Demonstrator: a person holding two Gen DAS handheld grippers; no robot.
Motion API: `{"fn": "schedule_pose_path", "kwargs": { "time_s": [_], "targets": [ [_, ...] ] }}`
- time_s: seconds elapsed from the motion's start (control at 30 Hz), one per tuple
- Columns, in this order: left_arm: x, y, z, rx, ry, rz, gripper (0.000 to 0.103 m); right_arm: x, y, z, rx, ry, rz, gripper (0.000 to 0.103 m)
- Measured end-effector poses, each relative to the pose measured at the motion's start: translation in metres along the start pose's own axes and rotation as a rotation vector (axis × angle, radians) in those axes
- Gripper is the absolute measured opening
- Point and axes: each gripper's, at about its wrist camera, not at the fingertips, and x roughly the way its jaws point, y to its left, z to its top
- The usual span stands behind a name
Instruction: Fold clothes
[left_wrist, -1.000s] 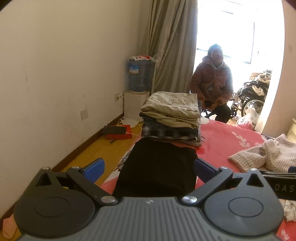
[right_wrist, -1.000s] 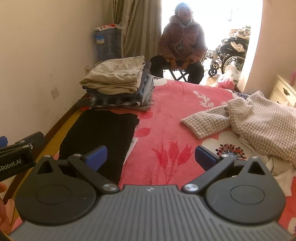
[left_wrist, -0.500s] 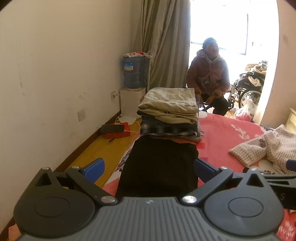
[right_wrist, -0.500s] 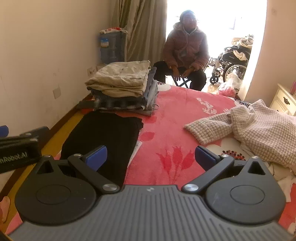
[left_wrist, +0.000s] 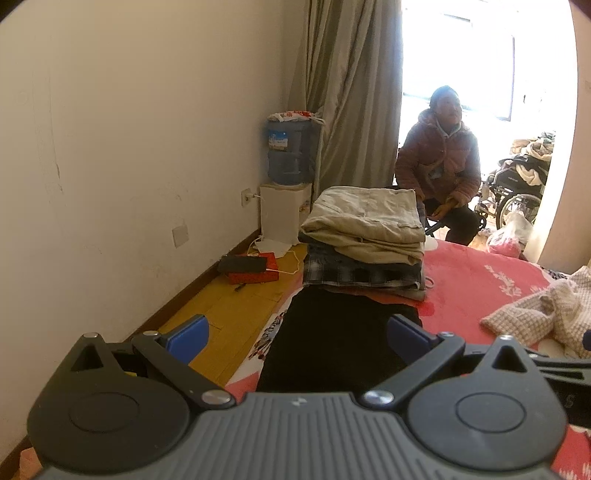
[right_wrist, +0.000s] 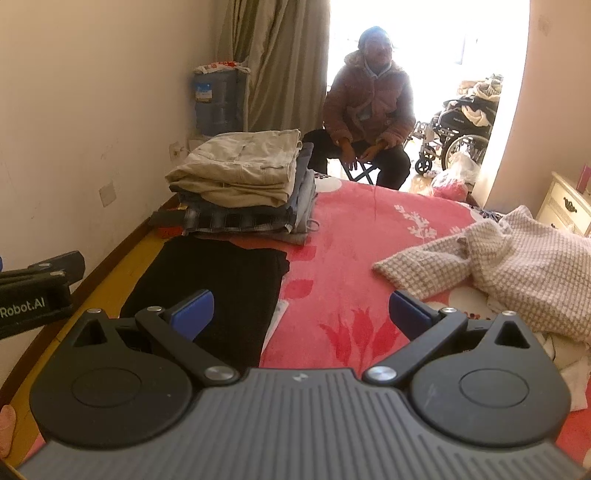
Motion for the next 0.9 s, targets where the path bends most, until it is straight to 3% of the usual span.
{"fn": "schedule_pose_path", "kwargs": {
  "time_s": [0.9],
  "targets": [
    [-0.008, 0.000, 0.003, 0.034, -0.034, 0.024, 0.103, 0.001, 0.008, -0.002, -0.031, 0.011, 0.018, 0.102]
  ]
}}
